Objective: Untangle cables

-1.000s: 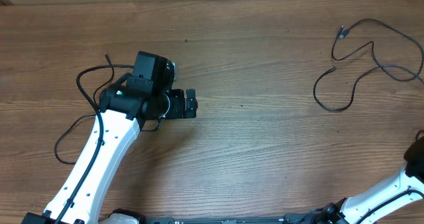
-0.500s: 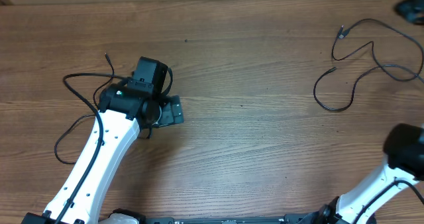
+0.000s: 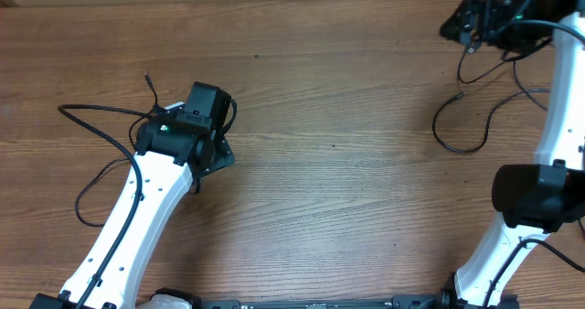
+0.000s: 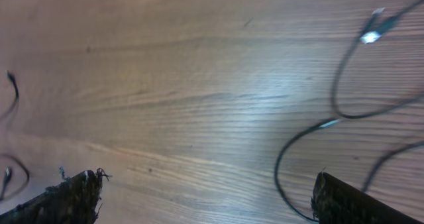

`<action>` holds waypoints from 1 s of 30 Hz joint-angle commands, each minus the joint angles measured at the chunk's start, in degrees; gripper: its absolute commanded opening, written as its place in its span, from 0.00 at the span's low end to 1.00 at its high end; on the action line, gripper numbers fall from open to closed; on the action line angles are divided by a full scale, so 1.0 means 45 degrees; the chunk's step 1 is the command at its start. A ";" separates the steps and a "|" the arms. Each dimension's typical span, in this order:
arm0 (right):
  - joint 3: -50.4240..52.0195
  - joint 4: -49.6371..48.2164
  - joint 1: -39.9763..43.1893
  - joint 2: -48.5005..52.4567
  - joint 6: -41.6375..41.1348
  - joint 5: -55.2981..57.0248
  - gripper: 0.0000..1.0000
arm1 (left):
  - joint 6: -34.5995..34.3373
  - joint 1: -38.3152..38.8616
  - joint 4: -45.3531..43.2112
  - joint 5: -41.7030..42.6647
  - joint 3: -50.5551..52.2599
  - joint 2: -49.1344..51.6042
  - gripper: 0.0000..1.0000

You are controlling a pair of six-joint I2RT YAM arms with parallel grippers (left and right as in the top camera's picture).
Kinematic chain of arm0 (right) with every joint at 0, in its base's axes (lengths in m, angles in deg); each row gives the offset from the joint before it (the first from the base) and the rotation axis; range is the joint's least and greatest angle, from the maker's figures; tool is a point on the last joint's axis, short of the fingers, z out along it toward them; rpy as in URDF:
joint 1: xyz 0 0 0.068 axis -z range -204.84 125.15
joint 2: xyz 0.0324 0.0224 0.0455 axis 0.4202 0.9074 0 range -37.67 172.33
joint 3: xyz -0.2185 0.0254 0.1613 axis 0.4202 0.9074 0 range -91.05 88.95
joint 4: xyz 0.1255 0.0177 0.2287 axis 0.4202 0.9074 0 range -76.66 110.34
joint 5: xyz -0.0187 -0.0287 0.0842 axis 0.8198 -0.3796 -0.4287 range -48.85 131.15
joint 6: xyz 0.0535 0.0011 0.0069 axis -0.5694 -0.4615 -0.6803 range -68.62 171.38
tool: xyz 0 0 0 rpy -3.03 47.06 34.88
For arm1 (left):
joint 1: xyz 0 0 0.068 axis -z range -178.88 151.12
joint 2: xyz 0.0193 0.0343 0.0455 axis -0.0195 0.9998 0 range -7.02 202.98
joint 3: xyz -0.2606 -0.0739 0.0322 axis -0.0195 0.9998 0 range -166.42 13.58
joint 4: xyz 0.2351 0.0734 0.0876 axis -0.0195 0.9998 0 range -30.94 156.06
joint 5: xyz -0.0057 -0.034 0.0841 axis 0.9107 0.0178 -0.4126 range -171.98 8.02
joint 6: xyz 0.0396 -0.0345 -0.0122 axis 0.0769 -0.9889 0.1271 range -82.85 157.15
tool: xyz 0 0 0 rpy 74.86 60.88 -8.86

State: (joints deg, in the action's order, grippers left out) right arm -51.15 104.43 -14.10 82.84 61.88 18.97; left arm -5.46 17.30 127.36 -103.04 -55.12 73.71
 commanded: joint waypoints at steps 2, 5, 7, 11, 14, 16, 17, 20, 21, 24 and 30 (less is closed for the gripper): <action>0.1083 -0.0282 -0.0563 0.0015 0.0408 0.0107 1.00 | -0.2035 -0.0330 0.0529 -0.1078 -0.0073 -0.0083 1.00; 0.1836 -0.0597 -0.0835 0.0015 0.0447 0.0102 1.00 | -0.3011 -0.0452 0.0379 -0.1098 0.0228 -0.0083 1.00; 0.2225 -0.0869 -0.0947 0.0015 0.0452 0.0097 1.00 | -0.3313 -0.0452 0.0029 -0.1088 0.0559 -0.0083 1.00; 0.2963 -0.1321 -0.1209 0.0015 0.1229 -0.0670 1.00 | -0.3313 -0.0452 -0.1107 -0.1073 0.1622 -0.0083 1.00; 0.3351 -0.1525 -0.1452 0.0015 0.1399 -0.0860 1.00 | -0.3327 -0.0452 -0.1554 -0.1073 0.2307 -0.0083 0.99; 0.3497 -0.1622 -0.1617 0.0015 0.1399 -0.0860 1.00 | -0.3594 -0.0457 -0.1710 -0.1088 0.2618 -0.0083 1.00; 0.3546 -0.1661 -0.1695 0.0015 0.1399 -0.0860 1.00 | -0.3682 -0.0471 -0.1851 -0.1078 0.2769 -0.0083 1.00; 0.3546 -0.1676 -0.1909 0.0015 0.1399 -0.0860 1.00 | -0.3682 -0.0476 -0.2579 -0.1093 0.3342 -0.0083 1.00; 0.3546 -0.1695 -0.1982 0.0015 0.1399 -0.0855 1.00 | -0.3682 -0.0486 -0.2973 -0.1088 0.3575 -0.0083 0.99; 0.3546 -0.1729 -0.2225 0.0015 0.1399 -0.0850 1.00 | -0.3677 -0.0520 -0.3934 -0.1078 0.4056 -0.0083 0.91; 0.3546 -0.1744 -0.2399 0.0015 0.1399 -0.0850 1.00 | -0.3585 -0.0525 -0.4682 -0.1695 0.4090 -0.0083 0.66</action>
State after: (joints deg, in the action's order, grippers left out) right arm -35.39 96.84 -24.59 82.95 67.72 15.85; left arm -21.02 15.31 107.23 -106.99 -37.00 73.67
